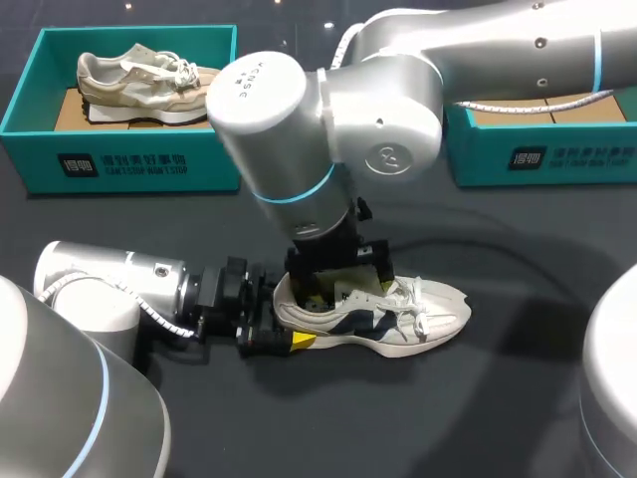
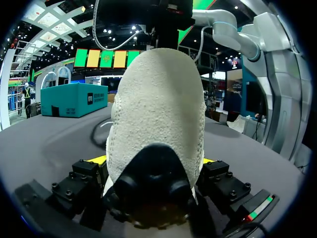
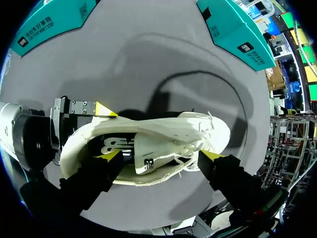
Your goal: Take the shoe out of the shoebox, open the shoe tongue, remove and reinsert the insole, then place the shoe into the shoebox
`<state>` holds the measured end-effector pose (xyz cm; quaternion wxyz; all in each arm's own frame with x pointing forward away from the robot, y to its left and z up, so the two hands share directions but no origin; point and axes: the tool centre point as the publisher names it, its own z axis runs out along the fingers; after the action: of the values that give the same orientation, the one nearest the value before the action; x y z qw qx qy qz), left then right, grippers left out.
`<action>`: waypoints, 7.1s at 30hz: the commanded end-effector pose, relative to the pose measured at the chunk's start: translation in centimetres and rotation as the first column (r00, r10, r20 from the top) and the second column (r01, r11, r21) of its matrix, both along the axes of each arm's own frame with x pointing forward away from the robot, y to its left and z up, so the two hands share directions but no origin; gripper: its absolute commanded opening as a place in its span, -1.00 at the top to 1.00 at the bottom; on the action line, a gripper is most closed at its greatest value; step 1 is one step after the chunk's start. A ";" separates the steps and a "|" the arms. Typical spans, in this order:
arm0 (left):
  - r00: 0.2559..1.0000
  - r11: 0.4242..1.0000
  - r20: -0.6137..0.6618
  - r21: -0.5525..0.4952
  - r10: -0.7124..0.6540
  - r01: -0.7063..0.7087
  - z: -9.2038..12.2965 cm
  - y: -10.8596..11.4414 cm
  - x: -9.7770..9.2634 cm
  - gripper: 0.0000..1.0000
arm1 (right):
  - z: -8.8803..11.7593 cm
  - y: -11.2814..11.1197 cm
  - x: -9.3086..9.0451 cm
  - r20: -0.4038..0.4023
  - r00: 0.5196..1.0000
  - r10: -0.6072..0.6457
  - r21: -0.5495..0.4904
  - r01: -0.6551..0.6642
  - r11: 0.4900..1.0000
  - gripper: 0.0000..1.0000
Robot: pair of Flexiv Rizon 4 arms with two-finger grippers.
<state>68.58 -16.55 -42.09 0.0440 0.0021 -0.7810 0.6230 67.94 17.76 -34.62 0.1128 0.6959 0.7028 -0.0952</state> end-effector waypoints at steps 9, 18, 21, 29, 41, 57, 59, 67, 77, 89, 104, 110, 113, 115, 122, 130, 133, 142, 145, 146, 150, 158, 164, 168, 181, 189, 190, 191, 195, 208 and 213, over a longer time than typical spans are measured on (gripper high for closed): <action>1.000 1.000 0.001 0.001 0.001 -0.001 -0.1 0.1 0.1 1.00 | -1.6 -0.7 -0.4 0.219 0.919 -0.329 -0.249 0.378 0.891 -1.00; 1.000 1.000 0.001 0.001 0.001 -0.001 -0.1 0.1 0.1 1.00 | -2.1 -2.9 -0.4 0.235 0.908 -0.346 -0.233 0.398 0.887 -1.00; 1.000 1.000 0.001 0.001 0.001 -0.001 -0.1 0.1 0.1 1.00 | -1.9 -3.6 -0.6 0.246 0.902 -0.354 -0.225 0.408 0.885 -1.00; 1.000 1.000 0.001 0.001 0.001 -0.001 -0.1 0.1 0.1 1.00 | -0.9 -4.7 -0.5 0.251 0.905 -0.342 -0.219 0.398 0.891 -1.00; 1.000 1.000 0.001 0.001 0.001 -0.001 -0.1 0.1 0.1 1.00 | 0.3 -6.0 -0.5 0.199 0.913 -0.355 -0.187 0.391 0.901 -1.00; 1.000 1.000 0.001 0.001 0.001 -0.001 -0.1 0.1 0.1 1.00 | 0.5 -4.7 -0.5 0.083 0.938 -0.337 -0.114 0.345 0.932 0.12; 1.000 1.000 0.001 0.001 0.001 -0.001 -0.1 0.1 0.1 1.00 | 0.6 -4.4 -0.6 0.068 0.941 -0.333 -0.108 0.339 0.935 0.16; 1.000 1.000 0.001 0.001 0.001 -0.001 -0.1 0.1 0.1 1.00 | 0.9 -4.1 -0.9 0.024 0.951 -0.309 -0.081 0.310 0.947 0.34; 1.000 1.000 0.001 0.001 0.001 -0.001 -0.1 0.1 0.1 1.00 | 1.3 -3.7 -0.9 -0.055 0.974 -0.220 -0.022 0.219 0.975 0.80; 1.000 1.000 0.001 0.001 0.001 -0.001 -0.1 0.1 0.1 1.00 | 2.6 -5.6 -0.7 -0.130 0.991 -0.003 0.103 0.016 0.995 1.00; 1.000 1.000 0.001 0.001 0.001 -0.001 -0.1 0.1 0.1 1.00 | 2.7 -9.8 -0.8 -0.086 0.981 0.173 0.405 -0.124 0.906 1.00; 1.000 1.000 0.001 0.001 0.001 -0.001 -0.1 0.1 0.1 1.00 | 2.4 -10.1 -0.8 -0.094 0.974 0.204 0.457 -0.140 0.878 1.00; 1.000 1.000 0.001 0.001 0.001 -0.001 -0.1 0.1 0.1 1.00 | 2.3 -10.7 -0.7 -0.121 0.971 0.206 0.481 -0.124 0.868 1.00; 1.000 1.000 0.001 0.001 0.001 -0.001 -0.1 0.1 0.1 1.00 | 2.3 -11.0 -0.6 -0.121 0.968 0.218 0.505 -0.129 0.853 1.00; 1.000 1.000 0.001 0.001 0.001 -0.001 -0.1 0.1 0.1 1.00 | 1.7 -11.6 0.0 -0.176 0.961 0.215 0.576 -0.076 0.814 1.00; 1.000 1.000 0.001 0.001 0.001 -0.001 -0.1 0.1 0.1 1.00 | 0.2 -12.3 0.1 -0.169 0.958 0.233 0.668 -0.062 0.742 1.00; 1.000 1.000 0.001 0.001 0.001 -0.001 -0.1 0.1 0.1 1.00 | -0.2 -12.5 -0.1 -0.186 0.958 0.217 0.671 -0.038 0.740 1.00; 1.000 1.000 0.001 0.001 0.001 -0.001 -0.1 0.1 0.1 1.00 | -0.6 -13.0 -0.6 -0.217 0.957 0.195 0.608 -0.024 0.794 1.00; 1.000 1.000 0.001 0.001 0.001 -0.001 -0.1 0.1 0.1 1.00 | -0.5 -13.0 -0.6 -0.225 0.955 0.191 0.567 -0.031 0.823 1.00; 1.000 1.000 0.001 0.001 0.001 -0.001 -0.1 0.1 0.1 1.00 | -0.5 -13.0 -0.6 -0.224 0.956 0.192 0.559 -0.035 0.828 1.00; 1.000 1.000 0.001 0.001 0.001 -0.001 -0.1 0.1 0.1 1.00 | -0.5 -12.9 -0.5 -0.220 0.958 0.186 0.505 -0.051 0.861 1.00; 1.000 1.000 0.001 0.001 0.001 -0.001 -0.1 0.1 0.1 1.00 | -0.4 -12.9 -0.4 -0.201 0.966 0.163 0.432 -0.061 0.900 0.25; 1.000 1.000 0.001 0.001 0.001 -0.001 -0.1 0.1 0.1 1.00 | 0.0 -13.1 -0.6 -0.196 0.971 0.137 0.395 -0.049 0.917 0.16; 1.000 1.000 0.001 0.001 0.001 -0.001 -0.1 0.1 0.1 1.00 | 0.2 -13.3 -0.8 -0.194 0.974 0.115 0.369 -0.037 0.929 0.12; 1.000 1.000 0.001 0.001 0.001 -0.001 -0.1 0.1 0.1 1.00 | 1.2 -15.2 -0.8 -0.196 0.980 0.013 0.230 0.033 0.973 -0.21; 1.000 1.000 0.001 0.001 0.001 -0.001 -0.1 0.1 0.1 1.00 | 2.8 -15.5 -0.5 -0.178 0.984 0.000 0.154 0.028 0.988 -0.23; 1.000 1.000 0.001 0.001 0.001 -0.001 -0.1 0.1 0.1 1.00 | 3.1 -15.5 -0.5 -0.177 0.984 0.000 0.140 0.025 0.990 -0.22; 1.000 1.000 0.001 0.001 0.001 -0.001 -0.1 0.1 0.1 1.00 | 3.5 -15.4 -0.5 -0.179 0.984 -0.004 0.120 0.026 0.992 -0.23; 1.000 1.000 0.001 0.001 0.001 -0.001 -0.1 0.1 0.1 1.00 | 5.3 -15.1 -0.5 -0.161 0.987 0.020 0.090 -0.006 0.996 -0.22; 1.000 1.000 0.001 0.001 0.001 -0.001 -0.1 0.1 0.1 1.00 | 9.9 -12.9 -0.1 -0.109 0.977 0.186 0.051 -0.181 0.982 -0.21; 1.000 1.000 0.001 0.001 0.001 -0.001 -0.1 0.1 0.1 1.00 | 11.8 -12.1 0.3 -0.073 0.942 0.327 0.103 -0.319 0.942 -0.17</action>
<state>68.62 -16.54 -42.08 0.0439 0.0021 -0.7810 0.6230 68.47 5.77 -23.85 0.0635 0.5873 0.8021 -0.0875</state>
